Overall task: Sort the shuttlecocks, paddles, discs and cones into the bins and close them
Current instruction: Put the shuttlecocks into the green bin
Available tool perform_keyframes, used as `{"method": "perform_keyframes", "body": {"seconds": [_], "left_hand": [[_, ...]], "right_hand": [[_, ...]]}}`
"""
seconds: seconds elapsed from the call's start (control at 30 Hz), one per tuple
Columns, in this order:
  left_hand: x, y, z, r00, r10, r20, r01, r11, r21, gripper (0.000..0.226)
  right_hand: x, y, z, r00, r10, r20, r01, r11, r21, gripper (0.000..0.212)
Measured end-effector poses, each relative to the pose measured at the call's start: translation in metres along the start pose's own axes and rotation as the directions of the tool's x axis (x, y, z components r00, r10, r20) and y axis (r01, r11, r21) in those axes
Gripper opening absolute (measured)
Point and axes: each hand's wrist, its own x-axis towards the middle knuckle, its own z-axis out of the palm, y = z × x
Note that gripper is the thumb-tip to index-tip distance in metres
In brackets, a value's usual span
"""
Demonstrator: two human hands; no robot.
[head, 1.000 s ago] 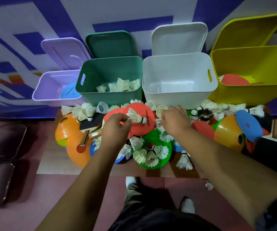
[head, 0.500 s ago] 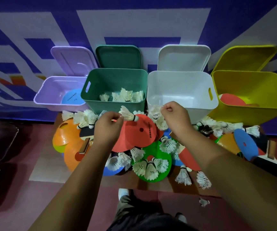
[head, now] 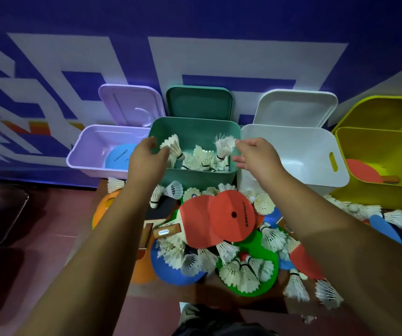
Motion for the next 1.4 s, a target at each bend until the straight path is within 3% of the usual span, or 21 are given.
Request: {"method": "perform_keyframes", "body": {"seconds": [0.1,0.2,0.3,0.4,0.5,0.6,0.77,0.87,1.1,1.3,1.4], "left_hand": [[0.012,-0.020,-0.007,0.995,-0.082,0.064,0.085,0.995,-0.051,0.039],[0.014,-0.039,-0.006,0.987,-0.076,0.141,0.086,0.994,-0.068,0.010],[0.018,-0.060,-0.004,0.978,-0.053,0.202,0.065,0.997,-0.050,0.011],[0.020,-0.080,0.000,0.947,-0.070,0.314,0.078,0.997,-0.012,0.012],[0.024,-0.101,0.004,0.946,-0.075,0.316,0.031,0.990,0.140,0.019],[0.028,-0.121,0.004,0.954,-0.109,0.280,0.024,0.956,0.292,0.039],[0.031,-0.140,0.010,0.917,-0.095,0.387,-0.076,0.912,0.403,0.062],[0.035,-0.146,0.019,0.917,-0.124,0.380,-0.053,0.904,0.424,0.060],[0.025,-0.149,0.029,0.950,-0.094,0.296,-0.049,0.896,0.441,0.003],[-0.001,-0.142,0.013,0.974,-0.058,0.217,-0.020,0.940,0.340,0.008],[-0.016,-0.133,0.004,0.986,-0.051,0.158,0.002,0.957,0.292,0.004]], "right_hand": [[0.000,0.002,0.014,0.999,-0.001,-0.054,-0.008,0.986,-0.169,0.018],[-0.007,0.008,0.025,0.996,0.040,-0.078,-0.055,0.978,-0.202,0.017],[-0.010,0.016,0.039,0.995,0.033,-0.099,-0.059,0.959,-0.276,0.034],[-0.015,0.022,0.053,0.995,0.024,-0.096,-0.055,0.940,-0.338,0.033],[-0.019,0.028,0.068,0.998,0.026,-0.063,-0.048,0.932,-0.361,0.024],[-0.026,0.031,0.086,0.999,0.025,0.022,-0.015,0.924,-0.381,0.021],[-0.033,0.037,0.120,0.987,-0.018,0.159,0.082,0.910,-0.407,0.019],[-0.029,0.044,0.138,0.965,-0.047,0.257,0.161,0.881,-0.444,0.019],[-0.011,0.066,0.165,0.864,-0.026,0.502,0.397,0.649,-0.649,0.030],[-0.003,0.071,0.168,0.783,0.076,0.617,0.490,0.537,-0.687,0.039],[-0.002,0.069,0.165,0.778,0.047,0.626,0.513,0.527,-0.678,0.040]]}}
